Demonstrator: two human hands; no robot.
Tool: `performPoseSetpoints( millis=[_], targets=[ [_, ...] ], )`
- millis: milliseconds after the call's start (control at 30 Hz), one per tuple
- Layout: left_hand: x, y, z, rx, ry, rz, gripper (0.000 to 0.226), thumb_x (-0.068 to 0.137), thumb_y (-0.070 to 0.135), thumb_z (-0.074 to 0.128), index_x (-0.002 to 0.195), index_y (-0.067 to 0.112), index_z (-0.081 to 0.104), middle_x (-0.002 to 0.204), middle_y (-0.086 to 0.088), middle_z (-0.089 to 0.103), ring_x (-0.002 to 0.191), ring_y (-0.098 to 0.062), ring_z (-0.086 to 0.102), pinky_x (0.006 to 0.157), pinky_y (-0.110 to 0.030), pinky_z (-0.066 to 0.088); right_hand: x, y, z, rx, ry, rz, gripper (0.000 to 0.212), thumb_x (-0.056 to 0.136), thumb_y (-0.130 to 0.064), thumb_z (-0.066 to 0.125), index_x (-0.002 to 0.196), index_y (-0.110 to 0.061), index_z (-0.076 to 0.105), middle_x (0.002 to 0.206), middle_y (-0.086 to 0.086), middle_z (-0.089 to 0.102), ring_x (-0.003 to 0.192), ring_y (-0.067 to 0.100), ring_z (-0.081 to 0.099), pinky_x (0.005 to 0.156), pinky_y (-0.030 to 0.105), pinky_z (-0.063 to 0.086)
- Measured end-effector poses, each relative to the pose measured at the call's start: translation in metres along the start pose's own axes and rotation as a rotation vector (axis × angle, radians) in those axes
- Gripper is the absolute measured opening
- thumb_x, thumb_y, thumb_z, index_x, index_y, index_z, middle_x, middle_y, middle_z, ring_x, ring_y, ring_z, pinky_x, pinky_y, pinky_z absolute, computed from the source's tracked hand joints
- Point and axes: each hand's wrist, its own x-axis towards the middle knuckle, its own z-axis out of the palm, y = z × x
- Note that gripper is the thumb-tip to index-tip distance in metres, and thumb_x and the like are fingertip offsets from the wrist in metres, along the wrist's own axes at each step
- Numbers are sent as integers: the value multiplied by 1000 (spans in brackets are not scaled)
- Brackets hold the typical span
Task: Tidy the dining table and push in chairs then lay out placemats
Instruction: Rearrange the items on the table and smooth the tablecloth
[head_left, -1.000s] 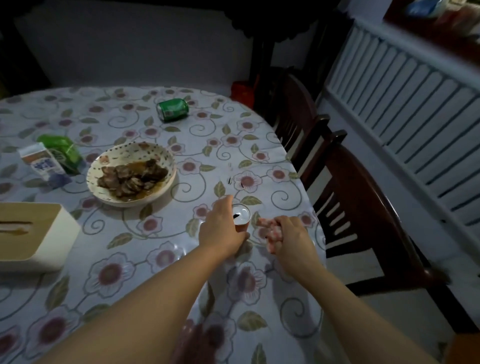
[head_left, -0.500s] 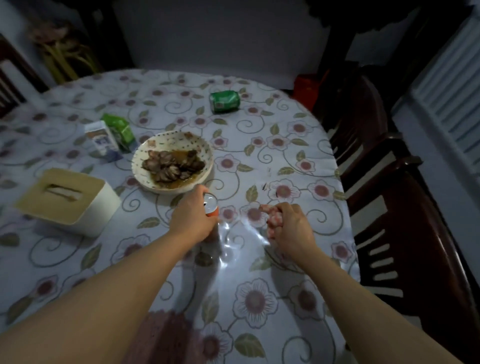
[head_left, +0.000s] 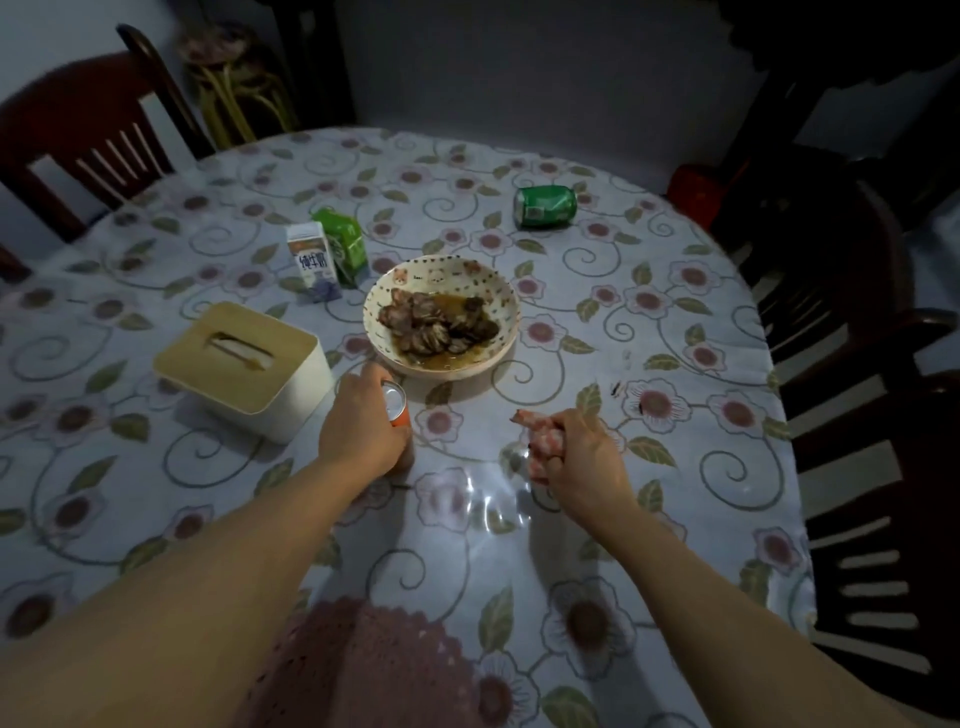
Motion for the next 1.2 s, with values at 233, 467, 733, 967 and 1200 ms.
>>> performPoseSetpoints(
  millis=[233,467,733,967,1200],
  targets=[
    [-6,-8,-1,22,-18,58,78,72,22,78,136,19,33,137,-13,36,126,-32,37,97,-44,41,-9,-4,-3,1,35,65,36,82,-3,54,117,-6,50,119,16,49,101,30,52,77,29,38],
    [-18,33,13,58,143,583,69,68,18,77,129,8,46,130,-12,48,124,-30,42,106,-40,32,-23,17,-25,-17,115,178,35,83,-4,53,118,-6,50,119,14,52,104,31,53,80,33,41],
    [-6,97,85,96,-171,705,54,85,17,58,137,13,40,141,-4,43,130,-23,38,108,-34,31,5,97,-52,45,293,323,34,82,0,52,117,-1,50,118,19,51,111,36,46,88,37,38],
    [44,114,160,163,-197,550,46,92,19,49,137,16,38,142,-2,44,130,-21,39,106,-37,33,50,156,3,87,202,176,47,97,-25,37,142,-16,31,145,4,36,131,24,35,99,35,35],
    [106,132,210,73,-84,527,57,80,-4,52,135,8,44,145,-11,42,135,-30,36,108,-49,33,89,156,57,-185,292,92,63,93,-33,24,151,-10,13,158,8,14,145,22,15,115,36,17]
  ],
)
